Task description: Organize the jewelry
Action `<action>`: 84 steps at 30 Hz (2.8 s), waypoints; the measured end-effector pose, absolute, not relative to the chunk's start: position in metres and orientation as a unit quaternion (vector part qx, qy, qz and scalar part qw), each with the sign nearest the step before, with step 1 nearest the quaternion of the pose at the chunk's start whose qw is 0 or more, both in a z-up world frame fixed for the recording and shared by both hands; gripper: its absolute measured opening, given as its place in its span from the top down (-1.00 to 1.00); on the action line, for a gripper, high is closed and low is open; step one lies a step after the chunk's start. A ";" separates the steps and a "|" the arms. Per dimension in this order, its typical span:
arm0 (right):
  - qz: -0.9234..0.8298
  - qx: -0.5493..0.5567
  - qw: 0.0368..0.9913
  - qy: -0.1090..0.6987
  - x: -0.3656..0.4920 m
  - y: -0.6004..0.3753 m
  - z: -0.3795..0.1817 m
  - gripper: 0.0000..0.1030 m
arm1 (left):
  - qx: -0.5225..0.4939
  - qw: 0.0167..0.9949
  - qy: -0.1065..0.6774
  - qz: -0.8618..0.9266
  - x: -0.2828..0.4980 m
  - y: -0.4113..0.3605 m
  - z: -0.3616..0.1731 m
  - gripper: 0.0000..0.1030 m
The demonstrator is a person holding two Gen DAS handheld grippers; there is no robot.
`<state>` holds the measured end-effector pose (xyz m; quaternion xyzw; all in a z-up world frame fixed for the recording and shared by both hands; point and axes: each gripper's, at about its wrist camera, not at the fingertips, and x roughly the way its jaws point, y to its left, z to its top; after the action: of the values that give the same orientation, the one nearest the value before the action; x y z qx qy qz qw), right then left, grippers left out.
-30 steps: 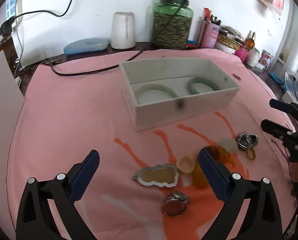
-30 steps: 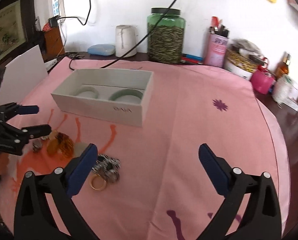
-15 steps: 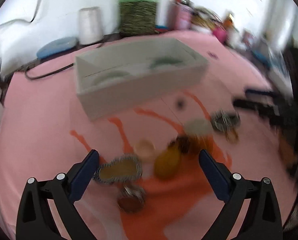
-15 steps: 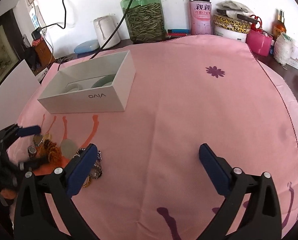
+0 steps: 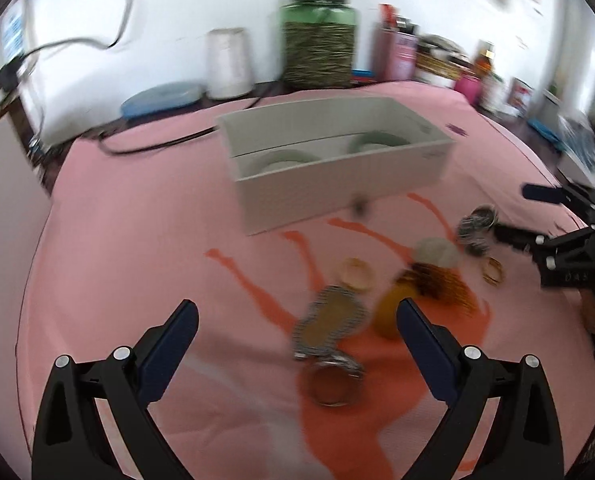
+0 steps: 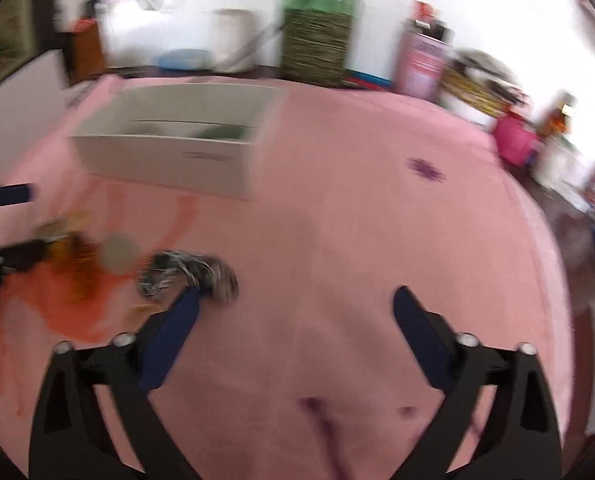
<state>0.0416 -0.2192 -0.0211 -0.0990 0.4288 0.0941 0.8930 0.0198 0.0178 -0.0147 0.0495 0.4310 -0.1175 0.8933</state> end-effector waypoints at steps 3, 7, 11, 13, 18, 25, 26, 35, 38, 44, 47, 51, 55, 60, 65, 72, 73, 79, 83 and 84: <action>0.095 -0.044 0.893 0.437 0.048 -0.244 -0.019 -0.52 | 0.026 0.893 0.438 -0.104 0.024 0.032 -0.014 -0.89; 0.140 -0.028 0.900 0.411 0.038 -0.239 -0.007 -0.29 | -0.005 0.892 0.446 -0.080 0.031 0.050 -0.014 -0.89; 0.167 -0.062 0.896 0.407 0.028 -0.217 -0.011 0.19 | -0.016 0.887 0.457 -0.065 0.035 0.059 -0.017 -0.89; 0.183 -0.072 0.888 0.416 0.027 -0.209 -0.015 0.36 | -0.010 0.886 0.458 -0.065 0.034 0.057 -0.018 -0.89; 0.196 -0.083 0.887 0.410 0.022 -0.195 -0.012 0.46 | 0.004 0.889 0.452 -0.070 0.032 0.048 -0.015 -0.89; 0.276 -0.124 0.861 0.409 0.006 -0.172 -0.012 0.55 | 0.009 0.886 0.459 -0.070 0.035 0.045 -0.019 -0.89; 0.271 -0.123 0.863 0.409 0.006 -0.173 -0.012 0.55 | 0.008 0.886 0.459 -0.071 0.034 0.045 -0.019 -0.89; 0.311 -0.061 0.840 0.439 0.014 -0.177 -0.019 -0.06 | 0.010 0.890 0.451 -0.069 0.033 0.045 -0.021 -0.92; 0.289 -0.082 0.849 0.435 0.011 -0.173 -0.023 -0.74 | 0.011 0.890 0.451 -0.071 0.033 0.045 -0.021 -0.92; 0.295 -0.084 0.845 0.439 0.009 -0.172 -0.026 -0.88 | 0.005 0.889 0.454 -0.063 0.034 0.049 -0.020 -0.90; 0.288 -0.102 0.845 0.439 0.007 -0.168 -0.028 -0.88 | -0.007 0.895 0.443 -0.058 0.034 0.057 -0.016 -0.89; 0.277 -0.137 0.844 0.439 0.005 -0.158 -0.030 -0.90 | -0.022 0.908 0.415 -0.057 0.026 0.063 -0.002 -0.89; 0.276 -0.138 0.844 0.439 0.005 -0.158 -0.030 -0.90 | -0.006 0.908 0.408 -0.096 0.002 0.053 0.005 -0.89; 0.276 -0.138 0.844 0.439 0.005 -0.159 -0.030 -0.90 | 0.059 0.902 0.402 -0.146 -0.026 0.025 -0.004 -0.89; 0.276 -0.138 0.844 0.439 0.005 -0.159 -0.030 -0.90 | 0.092 0.883 0.422 -0.183 -0.026 0.006 -0.020 -0.27; 0.276 -0.138 0.844 0.439 0.005 -0.159 -0.031 -0.90 | 0.075 0.882 0.424 -0.192 -0.022 0.008 -0.023 -0.10; 0.276 -0.138 0.844 0.439 0.005 -0.159 -0.031 -0.90 | 0.078 0.883 0.423 -0.187 -0.022 0.007 -0.023 -0.01; 0.276 -0.138 0.844 0.439 0.005 -0.159 -0.030 -0.90 | 0.065 0.889 0.420 -0.170 -0.026 0.014 -0.021 0.48; 0.277 -0.131 0.845 0.438 0.006 -0.160 -0.029 -0.87 | 0.050 0.894 0.416 -0.159 -0.025 0.022 -0.019 0.48; 0.276 -0.123 0.848 0.436 0.007 -0.163 -0.028 -0.87 | 0.041 0.898 0.411 -0.149 -0.024 0.029 -0.017 0.48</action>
<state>0.0067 -0.1630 -0.0280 -0.1227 0.4360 0.2765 0.8476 -0.0243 0.0286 -0.0169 0.0409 0.4111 -0.1488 0.8984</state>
